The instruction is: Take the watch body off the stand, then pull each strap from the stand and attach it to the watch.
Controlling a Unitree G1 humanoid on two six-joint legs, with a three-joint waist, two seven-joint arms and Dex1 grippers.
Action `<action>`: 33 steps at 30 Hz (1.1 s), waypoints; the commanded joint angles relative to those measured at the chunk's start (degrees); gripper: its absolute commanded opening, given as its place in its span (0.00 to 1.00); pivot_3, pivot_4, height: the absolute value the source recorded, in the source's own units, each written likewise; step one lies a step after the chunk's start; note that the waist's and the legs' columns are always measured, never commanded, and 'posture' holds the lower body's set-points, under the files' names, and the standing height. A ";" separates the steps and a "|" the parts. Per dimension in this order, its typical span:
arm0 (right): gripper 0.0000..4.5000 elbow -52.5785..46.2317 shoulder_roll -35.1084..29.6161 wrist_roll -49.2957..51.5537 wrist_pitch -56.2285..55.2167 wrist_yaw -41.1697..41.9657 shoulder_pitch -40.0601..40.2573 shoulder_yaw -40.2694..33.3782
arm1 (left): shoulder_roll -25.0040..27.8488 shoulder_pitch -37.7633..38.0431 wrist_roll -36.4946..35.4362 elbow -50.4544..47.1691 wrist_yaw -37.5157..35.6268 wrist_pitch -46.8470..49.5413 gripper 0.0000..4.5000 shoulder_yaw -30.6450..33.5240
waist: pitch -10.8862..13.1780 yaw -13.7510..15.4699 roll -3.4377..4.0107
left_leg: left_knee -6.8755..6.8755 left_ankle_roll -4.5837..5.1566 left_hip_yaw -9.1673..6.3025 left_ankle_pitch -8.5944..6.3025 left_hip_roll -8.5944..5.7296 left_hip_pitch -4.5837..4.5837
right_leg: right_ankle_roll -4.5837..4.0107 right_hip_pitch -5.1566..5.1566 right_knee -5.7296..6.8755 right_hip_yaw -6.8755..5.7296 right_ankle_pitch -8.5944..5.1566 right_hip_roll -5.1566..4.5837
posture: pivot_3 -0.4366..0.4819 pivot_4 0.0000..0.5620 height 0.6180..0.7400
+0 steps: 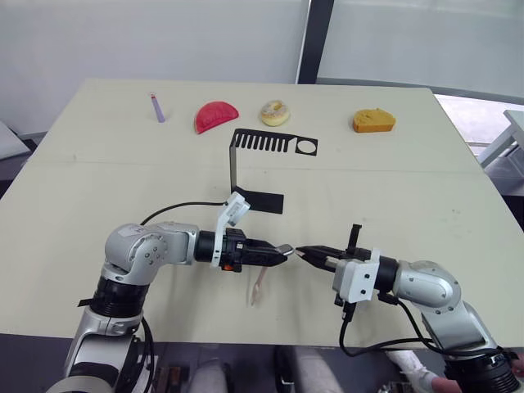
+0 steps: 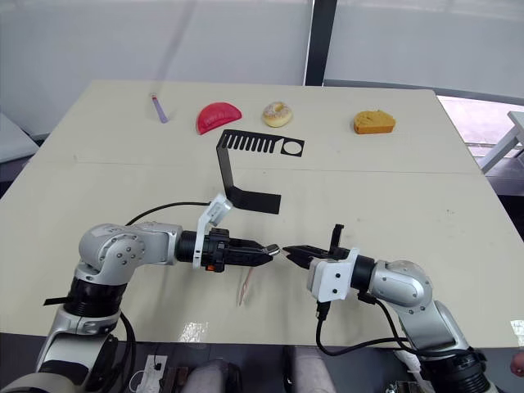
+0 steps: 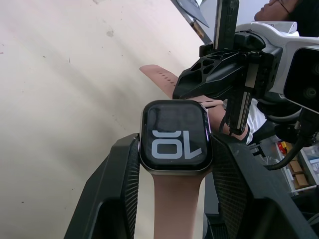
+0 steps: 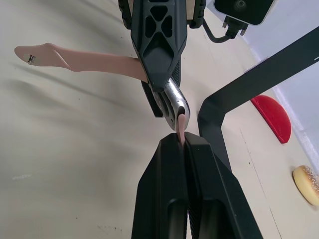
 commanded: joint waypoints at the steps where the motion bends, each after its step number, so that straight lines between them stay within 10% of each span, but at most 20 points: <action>1: 0.00 -1.97 1.13 0.49 -0.88 -1.66 -1.35 1.70 | -2.33 -1.01 -2.12 -3.39 -0.63 -0.14 0.36 -1.69 | 0.00 0.00 0.00 | 0.00 0.00 0.00 0.00 0.00 0.00 | 0.00 0.00 0.00 0.00 0.00 0.00 | 0.48 0.27 1.00; 33: 0.00 -1.19 2.63 -1.63 -0.25 -1.79 -1.81 2.28 | -3.33 -1.31 -2.37 -4.22 0.14 0.88 0.36 -2.61 | 0.03 -0.01 0.00 | -0.01 -0.01 0.00 0.00 0.00 -0.02 | 0.00 -0.02 -0.01 0.00 0.00 0.00 | 0.48 0.27 1.00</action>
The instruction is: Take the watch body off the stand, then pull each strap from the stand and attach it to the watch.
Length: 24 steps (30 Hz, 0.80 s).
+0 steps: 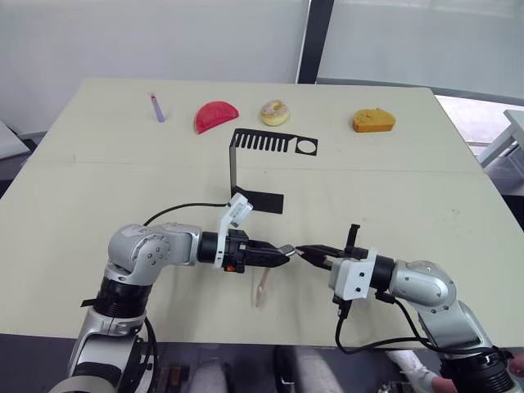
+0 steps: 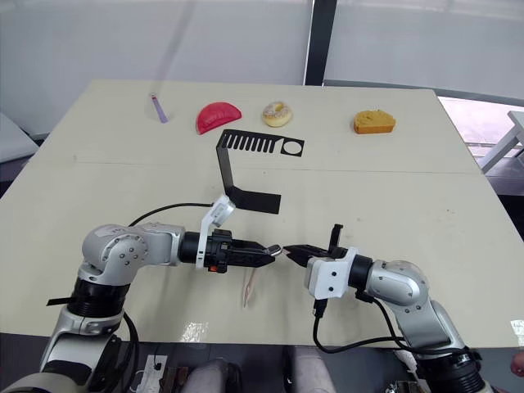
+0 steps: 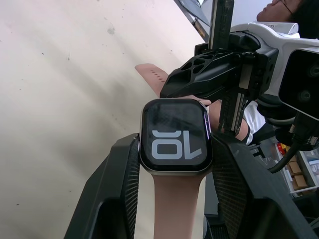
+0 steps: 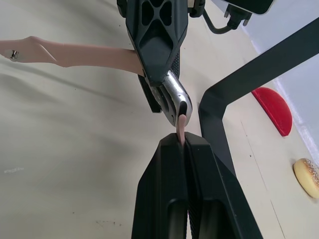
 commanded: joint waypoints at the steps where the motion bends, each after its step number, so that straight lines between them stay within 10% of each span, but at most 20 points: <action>1: 0.00 -2.04 1.18 0.74 -0.81 -1.79 -1.50 1.92 | -2.39 -1.33 -2.36 -4.08 -1.10 0.00 0.36 -2.55 | 0.00 0.00 0.00 | 0.00 0.00 0.00 0.00 0.00 0.00 | 0.00 0.00 0.00 0.00 0.00 0.00 | 0.48 0.27 1.00; 24: 0.00 -1.77 1.61 -0.32 -0.67 -1.62 -1.85 2.44 | -2.72 -1.15 -2.41 -4.34 -0.59 0.47 0.36 -2.82 | 0.01 0.00 -0.01 | 0.00 0.00 0.00 0.00 0.00 -0.02 | 0.00 -0.03 0.00 0.00 0.00 0.00 | 0.48 0.27 1.00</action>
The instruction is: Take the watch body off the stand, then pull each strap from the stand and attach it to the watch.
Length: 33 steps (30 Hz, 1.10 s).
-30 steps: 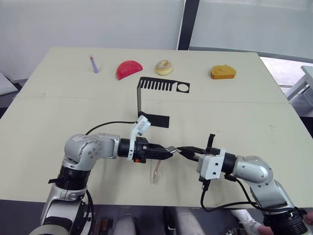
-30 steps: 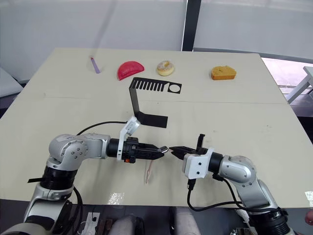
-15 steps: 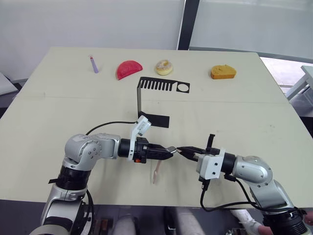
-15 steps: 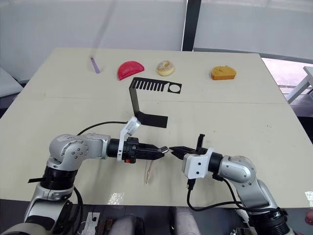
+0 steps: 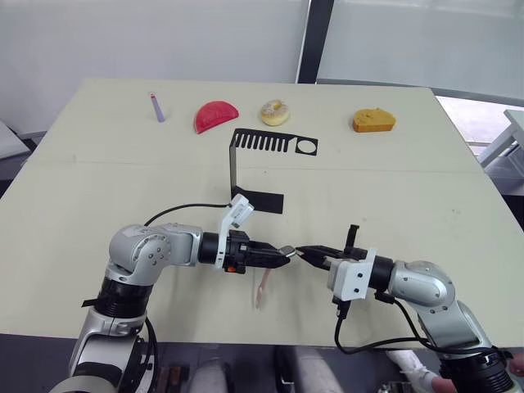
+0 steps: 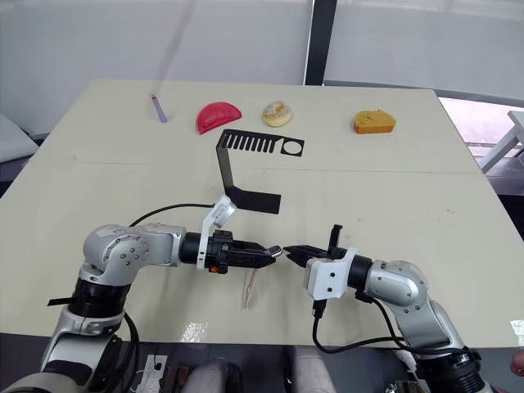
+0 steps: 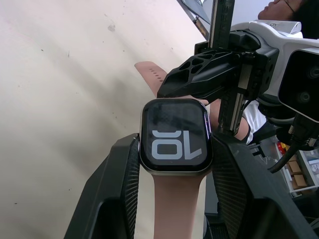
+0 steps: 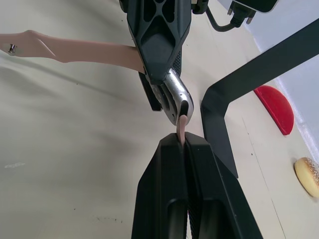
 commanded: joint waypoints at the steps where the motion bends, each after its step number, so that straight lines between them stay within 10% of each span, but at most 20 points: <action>1: 0.00 -1.83 1.21 0.79 -0.63 -1.62 -1.91 2.27 | -2.58 -1.13 -2.41 -4.26 -1.03 0.01 0.36 -2.65 | 0.00 -0.01 0.00 | 0.00 0.00 0.00 0.00 0.00 0.00 | 0.00 0.00 0.00 0.00 0.00 0.00 | 0.48 0.27 1.00; 33: 0.00 -1.56 1.86 -0.85 -0.15 -1.85 -2.33 3.24 | -3.60 -1.46 -1.49 -4.09 1.38 0.16 0.36 -3.57 | 0.03 -0.01 -0.01 | 0.00 0.00 0.00 0.00 0.00 -0.03 | 0.00 -0.04 0.00 0.00 0.00 0.00 | 0.48 0.27 1.00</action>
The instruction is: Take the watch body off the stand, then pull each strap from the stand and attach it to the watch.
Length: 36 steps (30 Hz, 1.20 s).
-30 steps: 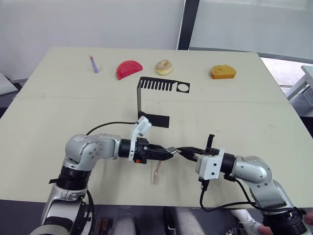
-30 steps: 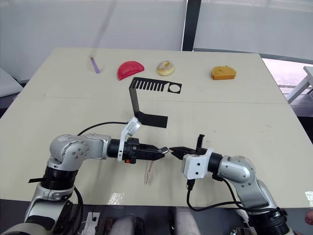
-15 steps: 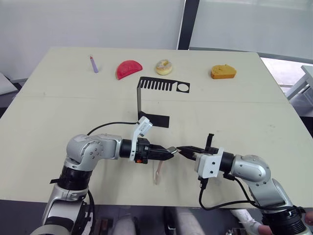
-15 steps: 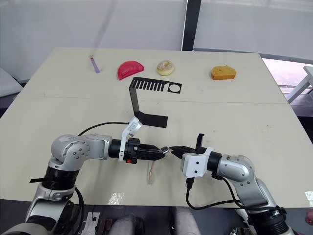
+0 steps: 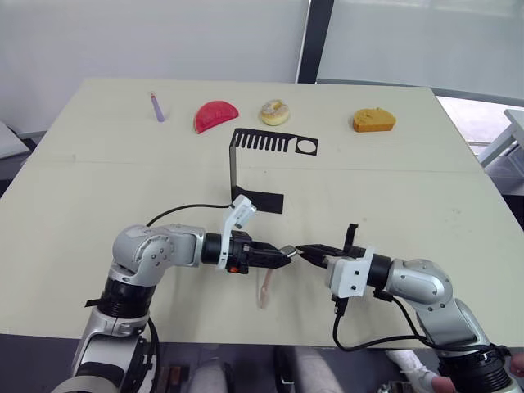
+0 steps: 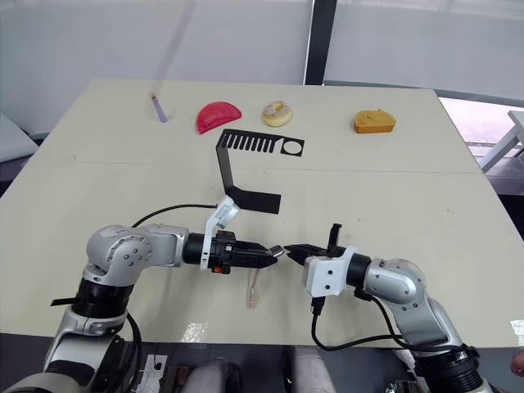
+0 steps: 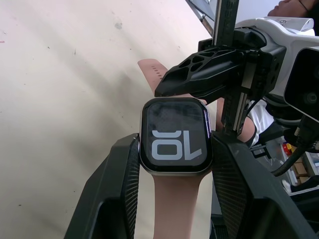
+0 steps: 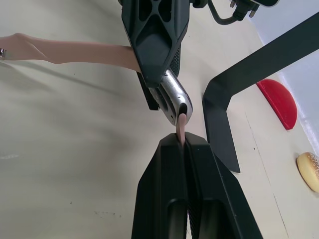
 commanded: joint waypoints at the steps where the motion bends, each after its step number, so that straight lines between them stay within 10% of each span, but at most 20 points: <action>1: 0.00 -2.20 1.61 0.61 -1.23 -1.99 -1.43 2.74 | -2.71 -1.47 -1.91 -4.07 -0.87 0.09 0.36 -3.00 | 0.00 0.01 0.00 | 0.00 0.00 0.00 0.00 0.00 0.00 | 0.00 0.00 0.00 0.00 0.00 0.00 | 0.48 0.27 1.00; 36: 0.00 -1.62 1.99 -1.98 -1.50 -4.01 -0.64 3.80 | -3.89 -1.85 -0.36 -3.66 0.64 0.62 0.36 -3.07 | 0.00 0.00 0.00 | 0.00 0.00 0.00 0.00 0.00 -0.02 | 0.00 -0.02 0.00 0.00 0.00 0.00 | 0.48 0.27 1.00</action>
